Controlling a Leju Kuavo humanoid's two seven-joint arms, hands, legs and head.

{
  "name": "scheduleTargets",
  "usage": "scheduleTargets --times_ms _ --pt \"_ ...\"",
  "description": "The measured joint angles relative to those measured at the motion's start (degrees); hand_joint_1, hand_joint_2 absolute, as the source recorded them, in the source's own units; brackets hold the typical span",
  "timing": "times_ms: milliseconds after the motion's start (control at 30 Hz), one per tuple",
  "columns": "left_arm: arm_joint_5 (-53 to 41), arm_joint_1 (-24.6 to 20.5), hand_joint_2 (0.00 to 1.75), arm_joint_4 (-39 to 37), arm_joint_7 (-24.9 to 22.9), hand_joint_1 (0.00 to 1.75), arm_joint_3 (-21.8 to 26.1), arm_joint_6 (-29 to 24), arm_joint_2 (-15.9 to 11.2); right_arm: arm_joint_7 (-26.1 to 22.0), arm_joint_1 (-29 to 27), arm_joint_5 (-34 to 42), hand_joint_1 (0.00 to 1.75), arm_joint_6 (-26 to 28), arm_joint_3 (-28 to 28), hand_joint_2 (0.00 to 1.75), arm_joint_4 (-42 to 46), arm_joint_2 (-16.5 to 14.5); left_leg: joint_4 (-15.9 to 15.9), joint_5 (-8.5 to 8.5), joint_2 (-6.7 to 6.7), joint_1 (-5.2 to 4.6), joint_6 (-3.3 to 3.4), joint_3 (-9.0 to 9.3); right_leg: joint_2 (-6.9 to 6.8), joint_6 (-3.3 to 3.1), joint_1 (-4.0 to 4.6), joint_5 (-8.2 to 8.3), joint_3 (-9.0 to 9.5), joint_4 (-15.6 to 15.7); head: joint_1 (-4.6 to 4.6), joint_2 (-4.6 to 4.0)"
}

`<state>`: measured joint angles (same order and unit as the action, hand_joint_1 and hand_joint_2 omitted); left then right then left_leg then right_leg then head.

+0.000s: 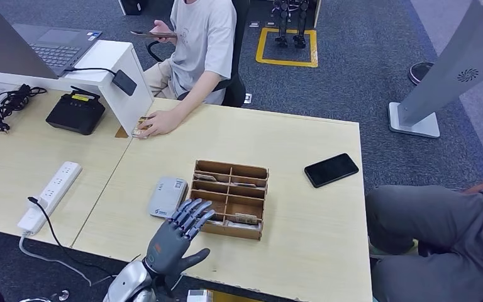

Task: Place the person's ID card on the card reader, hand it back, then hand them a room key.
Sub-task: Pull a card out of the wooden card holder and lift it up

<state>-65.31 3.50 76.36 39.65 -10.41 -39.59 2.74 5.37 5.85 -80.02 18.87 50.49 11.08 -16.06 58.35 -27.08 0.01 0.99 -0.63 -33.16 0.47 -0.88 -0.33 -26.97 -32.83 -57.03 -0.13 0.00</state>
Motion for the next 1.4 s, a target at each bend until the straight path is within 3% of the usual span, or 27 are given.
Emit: scheduleTargets --times_ms 200,433,733,1400 --pt "-3.2 -2.4 1.75 -1.9 -0.6 0.00 6.0 0.0 4.3 0.0 0.0 -0.5 0.00 0.0 0.0 0.00 0.0 0.0 0.0 0.01 0.00 0.00 0.01 0.01 -0.01 0.00 0.00 0.01 0.01 0.0 0.00 0.00" --pt "-7.3 -5.3 1.75 -4.4 -2.1 0.00 9.8 0.0 6.9 0.0 0.0 -1.1 0.00 0.0 0.0 0.00 0.0 0.0 0.0 0.02 -0.02 0.00 -0.01 0.01 0.00 -0.01 0.00 0.01 0.01 0.0 0.00 0.00" --pt "-10.7 -6.5 1.75 -7.2 -3.3 0.00 11.1 0.0 7.9 0.3 0.1 -1.2 0.00 -0.7 0.0 0.00 0.0 -0.1 0.0 0.02 -0.02 0.00 -0.01 0.01 0.00 0.00 0.00 0.01 0.01 0.0 0.00 0.00" --pt "-8.0 -6.6 1.75 -9.2 -2.3 0.00 11.3 0.0 8.1 -0.2 0.1 -1.6 0.00 -0.7 0.0 0.00 0.0 -0.1 0.0 0.02 -0.02 0.00 -0.01 0.01 0.00 0.00 0.00 0.01 0.01 0.0 0.00 0.00"
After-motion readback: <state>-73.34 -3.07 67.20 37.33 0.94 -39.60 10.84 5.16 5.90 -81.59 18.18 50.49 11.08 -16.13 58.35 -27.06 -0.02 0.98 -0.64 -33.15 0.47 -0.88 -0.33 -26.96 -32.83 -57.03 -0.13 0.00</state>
